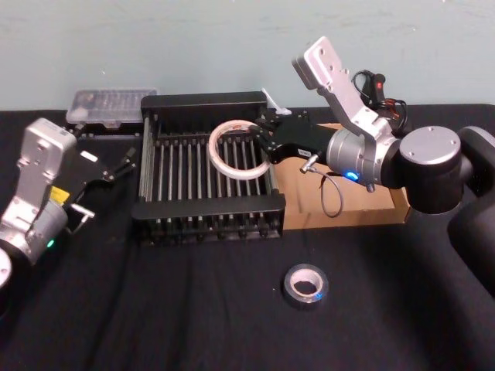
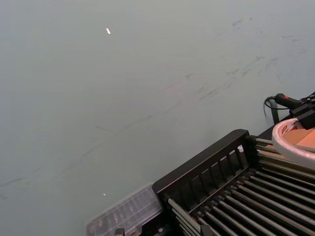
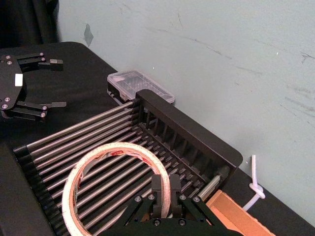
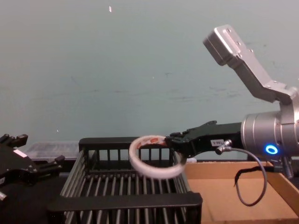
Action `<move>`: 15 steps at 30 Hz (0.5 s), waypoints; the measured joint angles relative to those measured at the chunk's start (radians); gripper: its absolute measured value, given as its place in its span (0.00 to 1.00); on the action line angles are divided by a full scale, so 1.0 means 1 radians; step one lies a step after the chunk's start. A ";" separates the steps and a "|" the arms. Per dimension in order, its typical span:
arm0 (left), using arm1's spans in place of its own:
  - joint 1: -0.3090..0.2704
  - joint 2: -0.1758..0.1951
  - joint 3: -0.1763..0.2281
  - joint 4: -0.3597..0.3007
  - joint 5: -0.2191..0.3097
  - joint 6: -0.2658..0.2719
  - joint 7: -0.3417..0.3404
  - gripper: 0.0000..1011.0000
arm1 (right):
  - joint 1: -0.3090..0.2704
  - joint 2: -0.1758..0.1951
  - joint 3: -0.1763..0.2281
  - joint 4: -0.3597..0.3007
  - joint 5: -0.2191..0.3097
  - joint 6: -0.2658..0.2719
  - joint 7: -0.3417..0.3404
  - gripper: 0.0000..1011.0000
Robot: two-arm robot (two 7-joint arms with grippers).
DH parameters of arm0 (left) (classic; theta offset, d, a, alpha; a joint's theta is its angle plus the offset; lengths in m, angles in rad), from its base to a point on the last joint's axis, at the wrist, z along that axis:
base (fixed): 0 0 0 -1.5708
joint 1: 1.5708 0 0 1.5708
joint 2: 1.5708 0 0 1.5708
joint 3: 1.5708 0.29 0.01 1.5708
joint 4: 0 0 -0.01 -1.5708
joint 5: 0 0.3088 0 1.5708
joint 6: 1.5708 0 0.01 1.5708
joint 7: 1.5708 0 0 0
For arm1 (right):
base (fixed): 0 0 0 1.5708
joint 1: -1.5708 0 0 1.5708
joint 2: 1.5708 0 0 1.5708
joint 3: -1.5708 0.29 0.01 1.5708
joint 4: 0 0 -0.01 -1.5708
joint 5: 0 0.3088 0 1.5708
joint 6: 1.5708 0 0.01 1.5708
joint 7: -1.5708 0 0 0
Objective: Pick up the white tape and place it into the black box , Pick up the silver tape and place it into the brown box.
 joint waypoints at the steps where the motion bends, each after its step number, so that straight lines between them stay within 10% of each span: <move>1: 0.000 0.000 0.000 0.000 0.000 0.000 0.000 0.99 | 0.000 0.000 0.000 0.000 0.000 0.000 0.000 0.12; 15: 0.000 0.000 0.000 0.000 0.000 0.000 0.000 0.99 | -0.001 0.001 0.000 -0.002 0.001 0.002 0.001 0.55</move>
